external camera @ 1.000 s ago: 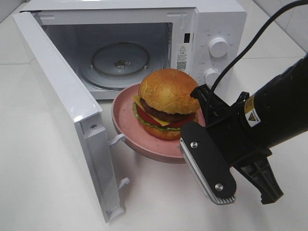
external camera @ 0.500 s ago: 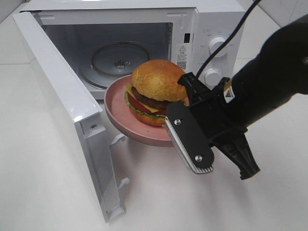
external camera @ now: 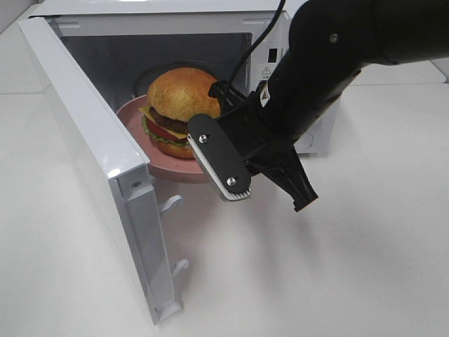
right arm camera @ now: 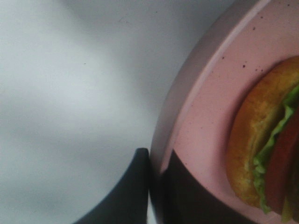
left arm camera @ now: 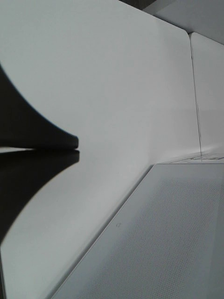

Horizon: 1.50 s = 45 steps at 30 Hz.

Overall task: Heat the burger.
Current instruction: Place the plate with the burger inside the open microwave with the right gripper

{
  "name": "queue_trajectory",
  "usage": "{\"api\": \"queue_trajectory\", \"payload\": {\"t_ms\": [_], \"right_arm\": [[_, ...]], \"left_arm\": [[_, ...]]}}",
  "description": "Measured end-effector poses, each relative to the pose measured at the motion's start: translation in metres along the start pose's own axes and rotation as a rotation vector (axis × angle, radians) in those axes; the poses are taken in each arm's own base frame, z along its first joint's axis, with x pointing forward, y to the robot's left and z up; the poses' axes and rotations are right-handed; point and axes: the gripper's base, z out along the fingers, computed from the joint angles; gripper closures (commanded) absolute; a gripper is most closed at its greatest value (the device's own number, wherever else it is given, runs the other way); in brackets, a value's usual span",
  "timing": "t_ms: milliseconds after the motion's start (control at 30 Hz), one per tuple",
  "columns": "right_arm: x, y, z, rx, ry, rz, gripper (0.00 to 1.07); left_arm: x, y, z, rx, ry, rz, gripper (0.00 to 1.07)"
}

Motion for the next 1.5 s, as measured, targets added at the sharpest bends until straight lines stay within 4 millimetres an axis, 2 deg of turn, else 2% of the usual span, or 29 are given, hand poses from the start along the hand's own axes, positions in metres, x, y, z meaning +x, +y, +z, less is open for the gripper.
{"api": "queue_trajectory", "payload": {"t_ms": [467, 633, 667, 867, 967, 1100, 1133, 1300, 1500], "right_arm": [[-0.001, -0.054, 0.03, 0.017, -0.001, 0.02, 1.07], [-0.001, -0.072, 0.046, 0.024, 0.002, 0.1, 1.07], [-0.001, -0.08, 0.053, 0.034, 0.001, 0.141, 1.07], [0.002, -0.095, 0.074, 0.031, 0.039, 0.235, 1.07], [0.012, -0.106, 0.087, 0.024, 0.069, 0.316, 1.07], [0.021, -0.11, 0.096, 0.006, 0.077, 0.372, 1.07], [0.029, -0.115, 0.101, 0.006, 0.08, 0.419, 1.07], [0.043, -0.122, 0.104, 0.027, 0.083, 0.492, 1.07], [0.046, -0.121, 0.107, 0.022, 0.088, 0.496, 1.07]], "left_arm": [[0.0, 0.0, 0.0, 0.0, 0.0, 0.0, 1.06], [0.0, 0.0, 0.0, 0.0, 0.0, 0.0, 1.06], [0.0, 0.0, 0.0, 0.0, 0.0, 0.0, 1.06], [0.0, 0.0, 0.0, 0.0, 0.0, 0.0, 1.06], [0.0, 0.0, 0.0, 0.0, 0.0, 0.0, 1.06], [0.0, 0.0, 0.0, 0.0, 0.0, 0.0, 1.06], [0.0, 0.0, 0.0, 0.0, 0.0, 0.0, 1.06], [0.0, 0.0, 0.0, 0.0, 0.0, 0.0, 1.06], [0.0, 0.0, 0.0, 0.0, 0.0, 0.0, 1.06]]}}
